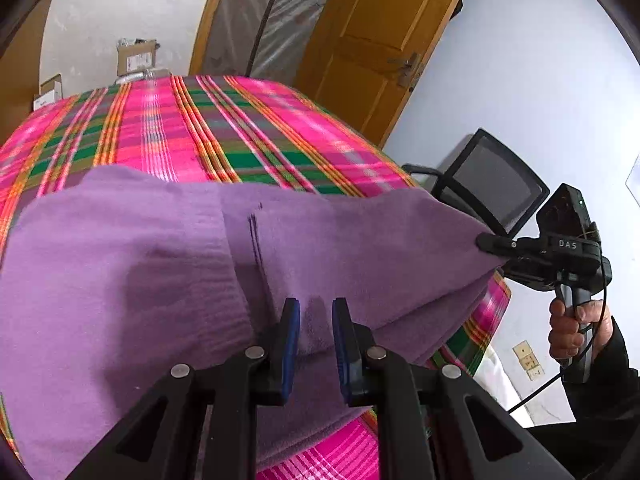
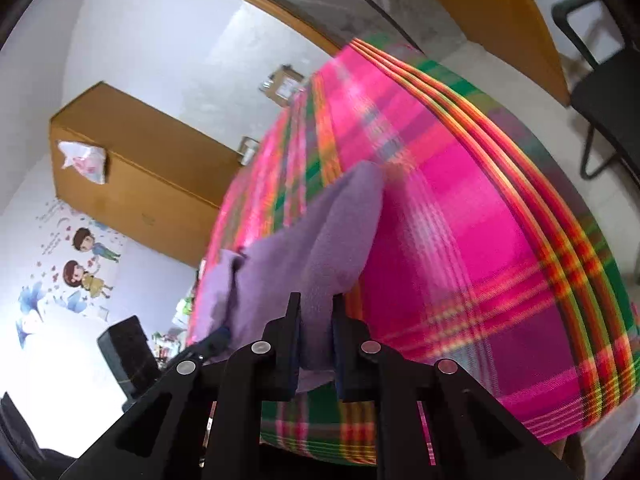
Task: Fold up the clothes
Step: 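Grasp the garment's edge with the right gripper and lift it, then fold the lifted edge over the garment and open the right gripper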
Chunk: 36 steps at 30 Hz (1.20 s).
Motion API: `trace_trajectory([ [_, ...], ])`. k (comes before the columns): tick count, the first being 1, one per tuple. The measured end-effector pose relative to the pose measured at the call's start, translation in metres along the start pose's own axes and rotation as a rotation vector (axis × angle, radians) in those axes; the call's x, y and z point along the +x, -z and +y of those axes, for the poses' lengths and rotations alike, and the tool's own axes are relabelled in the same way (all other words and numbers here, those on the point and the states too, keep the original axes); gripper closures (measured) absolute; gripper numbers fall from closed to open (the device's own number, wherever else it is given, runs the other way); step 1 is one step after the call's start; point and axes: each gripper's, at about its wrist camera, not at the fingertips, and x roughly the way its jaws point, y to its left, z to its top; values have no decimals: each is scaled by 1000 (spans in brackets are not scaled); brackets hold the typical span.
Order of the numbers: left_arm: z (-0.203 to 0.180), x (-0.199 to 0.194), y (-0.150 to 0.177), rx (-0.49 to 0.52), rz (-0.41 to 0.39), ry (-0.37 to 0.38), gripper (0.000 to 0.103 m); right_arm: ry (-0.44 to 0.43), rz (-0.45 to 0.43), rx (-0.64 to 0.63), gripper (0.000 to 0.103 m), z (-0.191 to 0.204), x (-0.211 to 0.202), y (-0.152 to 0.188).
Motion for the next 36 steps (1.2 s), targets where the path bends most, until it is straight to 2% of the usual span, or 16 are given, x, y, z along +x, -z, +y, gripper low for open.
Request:
trace_trajectory([
  [6, 16, -8, -5, -37, -24, -27, 87, -68, -27, -78, 90, 33, 0, -14],
  [11, 17, 16, -3, -38, 43, -8, 87, -116, -29, -150, 90, 63, 2, -22],
  [15, 12, 23, -2, -21, 50, 0, 87, -146, -32, -200, 90, 90, 8, -28],
  [26, 27, -21, -3, -83, -58, -25, 87, -225, -3, -357, 90, 159, 23, -42],
  [36, 66, -68, 7, -181, -154, -97, 87, -287, 98, -487, 90, 227, 74, -36],
])
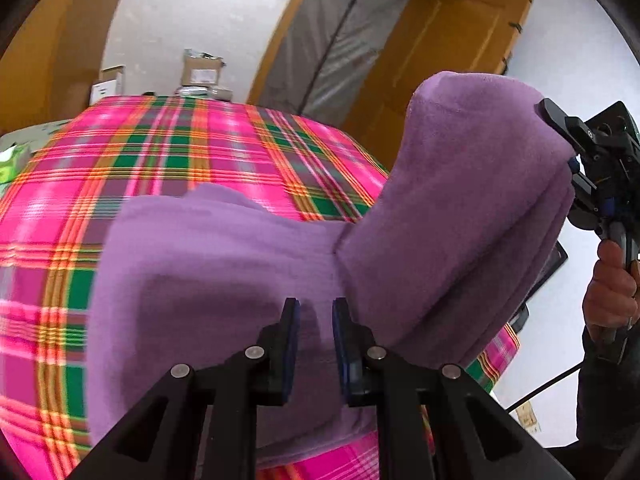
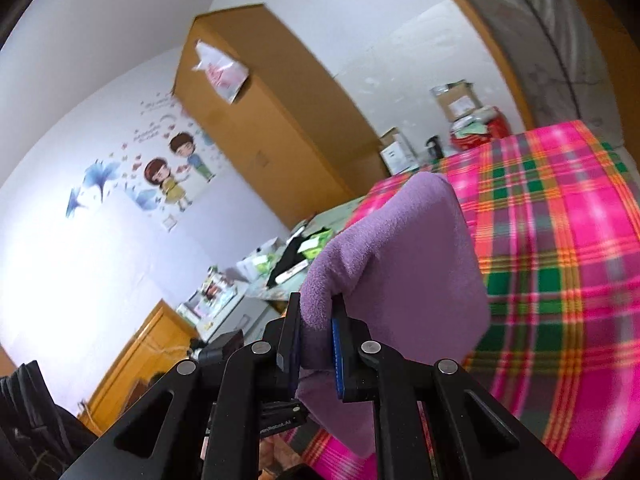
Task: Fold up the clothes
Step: 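Fold the lifted edge over the garment and open the right gripper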
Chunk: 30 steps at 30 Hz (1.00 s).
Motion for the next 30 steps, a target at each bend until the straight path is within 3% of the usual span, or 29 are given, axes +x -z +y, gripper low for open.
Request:
trace_trajectory([
  [11, 61, -55, 6, -110, -97, -118, 87, -60, 190, -66, 90, 31, 112, -4],
  [17, 90, -76, 15, -166, -119, -168, 87, -28, 359, -92, 88, 34, 188, 14],
  [22, 108, -90, 21, -205, -131, -191, 87, -9, 500, -84, 81, 26, 236, 43],
  [27, 120, -98, 23, -235, -139, -193, 87, -43, 590, -71, 66, 22, 245, 71],
  [30, 119, -95, 19, -239, -140, -173, 84, -96, 586, -105, 65, 30, 228, 80],
])
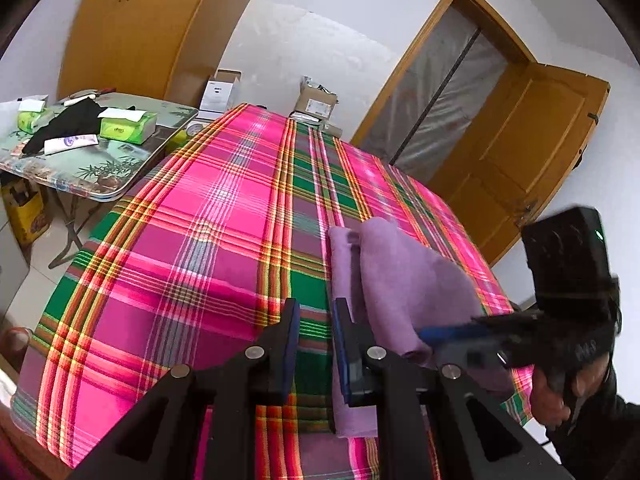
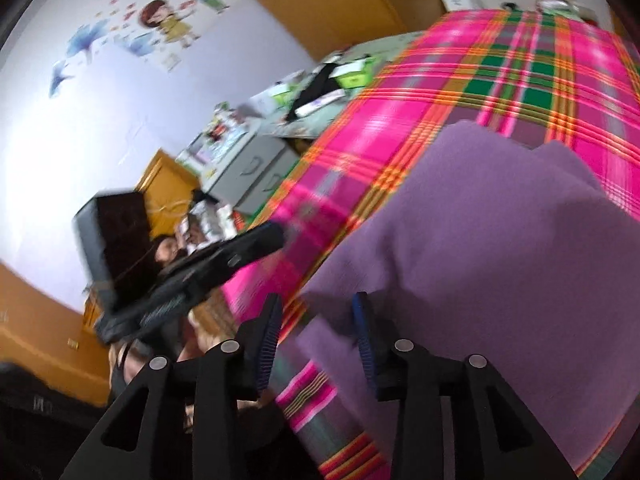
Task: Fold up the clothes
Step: 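Fold the lifted edge over the garment and open the right gripper, then press the folded garment with the left gripper while the right gripper smooths it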
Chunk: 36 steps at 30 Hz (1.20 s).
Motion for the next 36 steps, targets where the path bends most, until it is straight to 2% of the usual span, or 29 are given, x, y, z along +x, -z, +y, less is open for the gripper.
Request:
trace_trajectory([
  [3, -10, 4, 1, 14, 18, 50, 76, 5, -54, 12, 65, -4, -21, 16],
  [6, -22, 10, 4, 34, 48, 97, 74, 13, -108, 30, 65, -9, -43, 33],
  [12, -35, 31, 6, 34, 115, 147, 74, 80, -220, 160, 65, -44, -88, 67],
  [17, -41, 37, 1, 31, 132, 159, 72, 108, -286, 230, 65, -59, -114, 87],
  [19, -39, 43, 1, 25, 156, 137, 72, 120, -305, 248, 65, -64, -123, 92],
  [20, -36, 47, 2, 12, 169, 130, 72, 127, -314, 257, 65, -66, -125, 92],
  [21, -31, 48, 3, -17, 174, 135, 84, 132, -324, 266, 65, -68, -128, 94],
  [22, -26, 49, 5, -48, 177, 142, 88, 135, -334, 273, 65, -70, -131, 96],
  [28, -20, 30, 11, -76, 135, 179, 91, 149, -373, 294, 65, -76, -141, 96],
  [36, 3, 51, 25, -127, 207, 194, 91, 152, -367, 273, 65, -76, -133, 94],
])
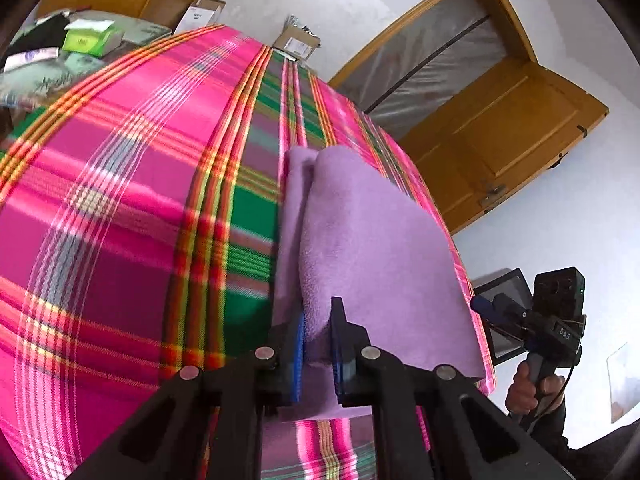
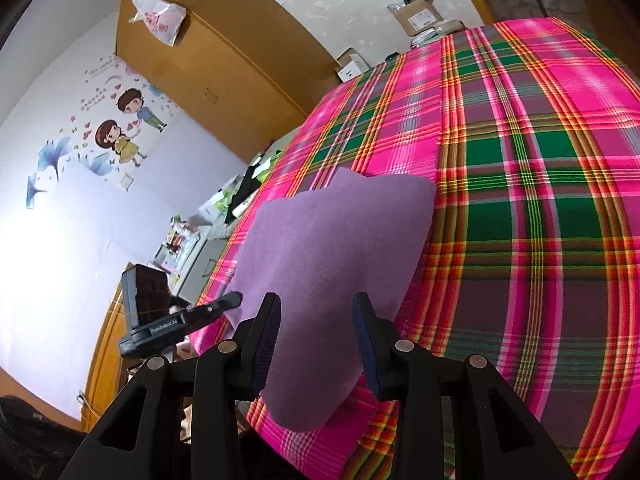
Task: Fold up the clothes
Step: 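Press the folded garment with the left gripper while the right gripper smooths it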
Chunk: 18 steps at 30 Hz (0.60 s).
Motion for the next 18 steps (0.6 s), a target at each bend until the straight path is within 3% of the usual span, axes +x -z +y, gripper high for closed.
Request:
trace_trajectory([
  [5, -4, -2, 2, 33, -1, -9, 91, 28, -39, -25, 65, 2, 1, 1],
  [10, -16, -12, 2, 96, -4, -86, 88, 55, -55, -47, 65, 1, 4, -1],
  [14, -33, -29, -1, 160, -56, -136, 88, 85, -84, -62, 65, -3, 4, -5],
  [18, -59, -26, -20, 232, -98, -123, 88, 153, -98, -111, 65, 0, 12, -12],
])
